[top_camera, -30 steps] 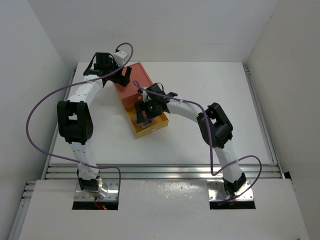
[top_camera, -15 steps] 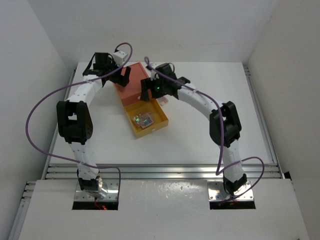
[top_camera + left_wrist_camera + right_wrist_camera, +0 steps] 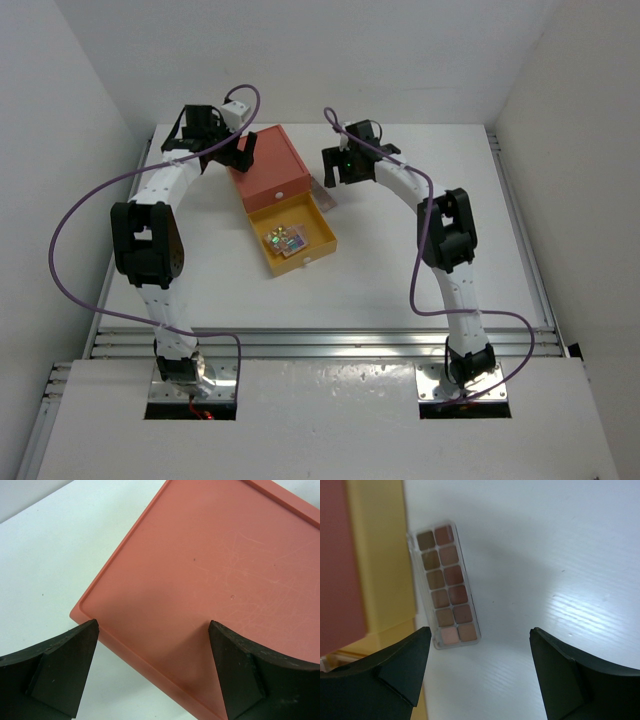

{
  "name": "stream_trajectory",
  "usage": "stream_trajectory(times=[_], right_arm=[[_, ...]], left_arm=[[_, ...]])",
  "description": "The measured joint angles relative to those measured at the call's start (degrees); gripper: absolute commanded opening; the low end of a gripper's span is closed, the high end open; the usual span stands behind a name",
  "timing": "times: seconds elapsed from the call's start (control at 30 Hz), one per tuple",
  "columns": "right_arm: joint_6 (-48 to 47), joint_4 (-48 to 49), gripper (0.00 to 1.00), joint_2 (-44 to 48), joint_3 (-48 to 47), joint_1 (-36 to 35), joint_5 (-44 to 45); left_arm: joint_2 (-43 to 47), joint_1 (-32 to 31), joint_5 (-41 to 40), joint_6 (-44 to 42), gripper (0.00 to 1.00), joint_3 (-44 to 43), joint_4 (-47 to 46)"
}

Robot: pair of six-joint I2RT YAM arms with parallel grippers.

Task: Organize the makeup

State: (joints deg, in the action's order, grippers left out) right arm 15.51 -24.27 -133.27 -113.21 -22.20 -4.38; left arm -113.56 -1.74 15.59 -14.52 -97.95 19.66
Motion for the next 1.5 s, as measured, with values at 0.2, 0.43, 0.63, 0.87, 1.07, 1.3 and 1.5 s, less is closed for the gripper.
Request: stream_trajectory(times=[0.2, 0.43, 0.63, 0.87, 1.07, 1.3, 1.5], right_arm=[[-2.7, -1.6, 0.8, -6.9, -0.4, -1.6, -0.3], [-7.6, 0.3, 0.8, -7.2, 0.6, -3.4, -3.2], [-9.0, 1.7, 0.75, -7.2, 1.1, -4.2, -4.4], [-9.0, 1.2, 0.28, -7.1, 0.2, -5.8, -1.5], [-6.5, -2.8, 0.08, -6.0, 0.3, -6.0, 5.3], [-5.0, -7.8, 0.07, -0.5, 9.6, -2.3, 11.5], [-6.1, -7.5, 0.46, 1.7, 12.9, 0.1, 12.1]], left_arm=[[0.0, 0.3, -0.2, 0.0, 0.97, 0.0, 0.0], [0.0, 0.3, -0.5, 0.0, 0.97, 0.0, 0.0], [0.0, 0.7, -1.1, -0.2, 0.97, 0.0, -0.1], [0.0, 0.7, -1.5, -0.2, 0.97, 0.0, -0.1], [0.0, 0.7, -1.5, -0.2, 0.97, 0.0, -0.1], [0.0, 0.7, -1.5, -0.2, 0.97, 0.0, -0.1], [0.0, 0.7, -1.5, -0.2, 0.97, 0.0, -0.1]])
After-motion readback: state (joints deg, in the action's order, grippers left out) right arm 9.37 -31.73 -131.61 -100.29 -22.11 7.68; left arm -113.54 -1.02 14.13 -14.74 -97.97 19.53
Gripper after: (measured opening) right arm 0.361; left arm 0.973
